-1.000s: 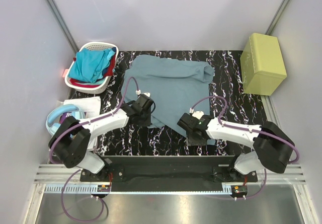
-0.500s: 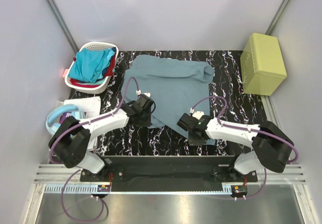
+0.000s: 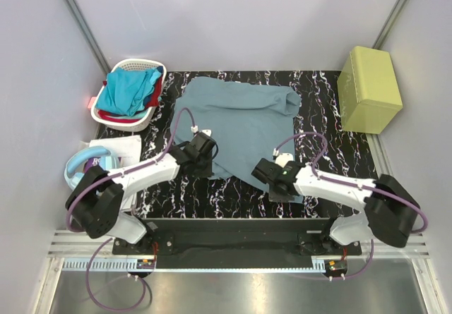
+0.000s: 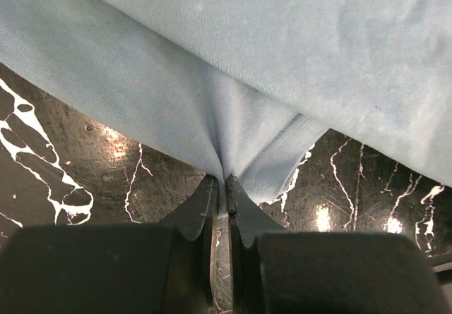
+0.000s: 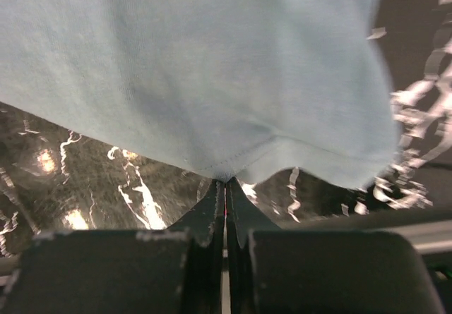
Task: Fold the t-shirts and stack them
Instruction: Flatten out the tshirt
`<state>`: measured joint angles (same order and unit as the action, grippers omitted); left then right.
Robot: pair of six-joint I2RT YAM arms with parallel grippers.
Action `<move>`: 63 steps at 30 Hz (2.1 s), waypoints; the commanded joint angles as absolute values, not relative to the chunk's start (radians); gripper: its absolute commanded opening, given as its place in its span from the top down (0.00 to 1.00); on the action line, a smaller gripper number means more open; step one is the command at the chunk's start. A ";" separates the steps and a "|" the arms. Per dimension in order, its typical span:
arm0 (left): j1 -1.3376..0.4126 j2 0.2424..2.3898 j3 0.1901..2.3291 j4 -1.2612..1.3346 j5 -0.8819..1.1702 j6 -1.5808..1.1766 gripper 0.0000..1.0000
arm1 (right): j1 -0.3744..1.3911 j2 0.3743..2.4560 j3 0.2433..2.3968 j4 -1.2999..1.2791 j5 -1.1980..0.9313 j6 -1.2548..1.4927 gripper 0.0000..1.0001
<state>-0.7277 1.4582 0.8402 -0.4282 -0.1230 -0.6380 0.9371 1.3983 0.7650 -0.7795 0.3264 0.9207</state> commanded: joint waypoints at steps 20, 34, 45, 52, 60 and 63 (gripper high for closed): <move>-0.798 1.103 0.828 -0.684 -0.152 -0.747 0.94 | 0.943 1.356 1.160 -0.997 0.649 0.833 1.00; -0.879 0.939 0.732 -0.864 -0.175 -0.831 0.95 | 0.943 1.227 1.022 -1.120 0.535 0.948 1.00; -0.896 0.939 0.831 -1.022 -0.213 -0.848 0.95 | 0.950 1.170 0.996 -1.279 0.456 1.040 1.00; -0.896 1.031 0.854 -1.028 -0.199 -0.850 0.82 | 0.957 1.207 0.962 -1.253 0.361 1.063 1.00; -0.896 1.051 0.919 -1.032 -0.255 -0.821 0.34 | 0.959 1.193 1.048 -1.238 0.443 1.009 0.64; -0.894 1.046 0.985 -1.038 -0.305 -0.804 0.01 | 0.960 1.200 1.124 -1.233 0.492 0.974 0.43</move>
<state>-0.8913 1.0569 0.8814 -1.0424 -0.2211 -0.8257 0.9493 1.2118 1.0065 -1.2346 0.3988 1.0088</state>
